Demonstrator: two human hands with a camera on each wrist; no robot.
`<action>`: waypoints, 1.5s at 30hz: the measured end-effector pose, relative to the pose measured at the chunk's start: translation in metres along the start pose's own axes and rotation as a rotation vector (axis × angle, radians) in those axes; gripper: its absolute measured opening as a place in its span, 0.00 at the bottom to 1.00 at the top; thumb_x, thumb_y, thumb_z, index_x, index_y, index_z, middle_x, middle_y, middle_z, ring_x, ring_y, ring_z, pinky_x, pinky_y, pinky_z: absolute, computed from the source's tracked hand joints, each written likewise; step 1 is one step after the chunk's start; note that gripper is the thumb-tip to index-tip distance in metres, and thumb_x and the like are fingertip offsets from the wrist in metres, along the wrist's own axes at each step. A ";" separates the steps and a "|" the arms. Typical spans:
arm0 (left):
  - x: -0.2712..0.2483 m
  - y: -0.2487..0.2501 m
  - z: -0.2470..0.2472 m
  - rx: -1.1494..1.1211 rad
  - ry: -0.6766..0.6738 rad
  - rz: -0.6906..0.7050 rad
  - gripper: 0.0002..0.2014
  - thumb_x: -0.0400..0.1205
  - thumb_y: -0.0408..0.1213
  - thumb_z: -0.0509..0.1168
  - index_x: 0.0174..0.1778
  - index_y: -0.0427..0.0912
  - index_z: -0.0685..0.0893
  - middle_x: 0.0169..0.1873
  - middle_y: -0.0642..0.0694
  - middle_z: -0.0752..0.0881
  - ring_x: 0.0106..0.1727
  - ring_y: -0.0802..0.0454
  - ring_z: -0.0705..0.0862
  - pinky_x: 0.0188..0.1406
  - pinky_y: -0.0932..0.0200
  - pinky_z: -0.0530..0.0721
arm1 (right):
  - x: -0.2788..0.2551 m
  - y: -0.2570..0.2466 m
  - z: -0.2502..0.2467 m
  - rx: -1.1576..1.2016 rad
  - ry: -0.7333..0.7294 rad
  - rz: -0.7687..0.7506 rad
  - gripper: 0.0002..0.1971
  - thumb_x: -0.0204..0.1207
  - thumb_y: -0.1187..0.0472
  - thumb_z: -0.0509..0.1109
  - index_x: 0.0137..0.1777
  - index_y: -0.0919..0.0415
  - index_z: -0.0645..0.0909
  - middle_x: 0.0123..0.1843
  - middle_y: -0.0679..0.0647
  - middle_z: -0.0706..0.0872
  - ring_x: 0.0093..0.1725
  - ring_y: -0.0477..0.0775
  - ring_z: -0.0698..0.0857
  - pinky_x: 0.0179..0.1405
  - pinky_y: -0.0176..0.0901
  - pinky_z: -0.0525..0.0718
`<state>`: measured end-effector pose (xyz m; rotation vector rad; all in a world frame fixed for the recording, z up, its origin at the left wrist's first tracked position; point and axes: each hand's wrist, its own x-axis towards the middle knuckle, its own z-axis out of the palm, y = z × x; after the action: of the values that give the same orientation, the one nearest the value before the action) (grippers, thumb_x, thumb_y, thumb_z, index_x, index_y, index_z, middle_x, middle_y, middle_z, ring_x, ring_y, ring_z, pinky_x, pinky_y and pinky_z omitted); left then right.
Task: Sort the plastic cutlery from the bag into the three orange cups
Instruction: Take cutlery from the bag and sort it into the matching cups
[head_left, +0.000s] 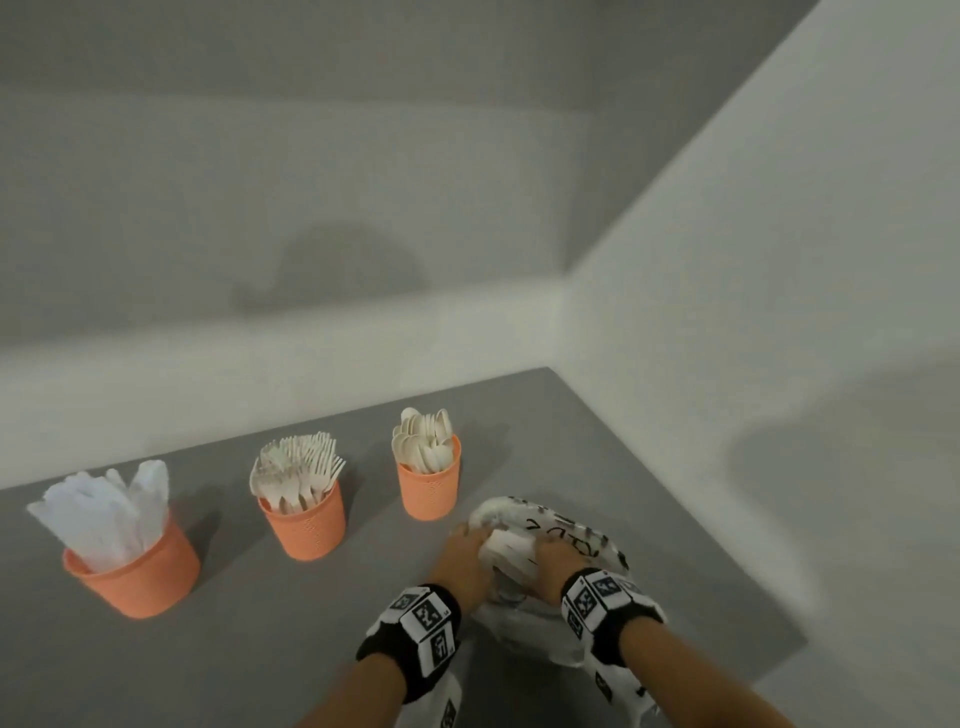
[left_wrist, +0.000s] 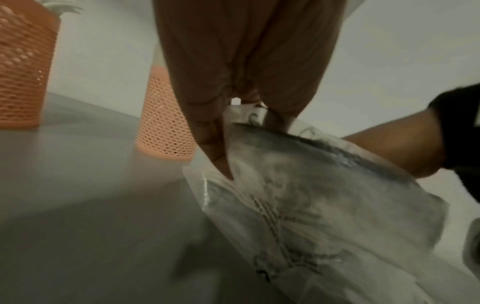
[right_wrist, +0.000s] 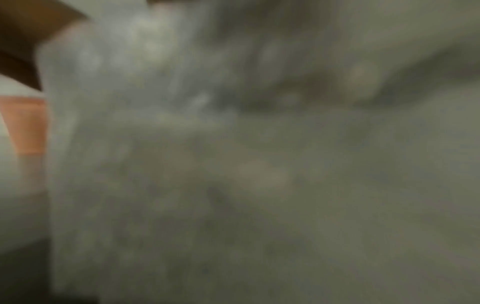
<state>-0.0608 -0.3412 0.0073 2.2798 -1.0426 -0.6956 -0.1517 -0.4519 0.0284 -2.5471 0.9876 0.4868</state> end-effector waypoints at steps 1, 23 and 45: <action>-0.004 0.002 -0.002 -0.002 0.002 0.007 0.28 0.78 0.31 0.59 0.76 0.47 0.68 0.72 0.42 0.69 0.72 0.45 0.72 0.74 0.56 0.69 | 0.006 0.000 0.007 -0.033 0.021 0.026 0.26 0.77 0.51 0.65 0.74 0.60 0.69 0.74 0.59 0.74 0.71 0.61 0.75 0.72 0.52 0.74; -0.009 0.024 -0.029 0.186 0.033 -0.095 0.27 0.83 0.36 0.55 0.79 0.45 0.60 0.70 0.37 0.74 0.69 0.40 0.75 0.70 0.51 0.74 | -0.002 0.014 0.001 0.277 0.160 -0.222 0.22 0.80 0.57 0.60 0.74 0.54 0.71 0.74 0.52 0.75 0.67 0.49 0.76 0.73 0.42 0.69; -0.049 0.010 -0.074 -1.483 0.087 -0.409 0.27 0.86 0.52 0.48 0.54 0.28 0.77 0.49 0.31 0.81 0.46 0.40 0.81 0.46 0.50 0.80 | -0.030 -0.100 -0.091 1.588 0.074 -0.437 0.14 0.77 0.76 0.55 0.37 0.58 0.72 0.18 0.47 0.70 0.18 0.44 0.72 0.27 0.36 0.75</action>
<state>-0.0467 -0.2891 0.0786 1.1222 0.1372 -1.0149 -0.0864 -0.4067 0.1416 -1.2034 0.4101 -0.4219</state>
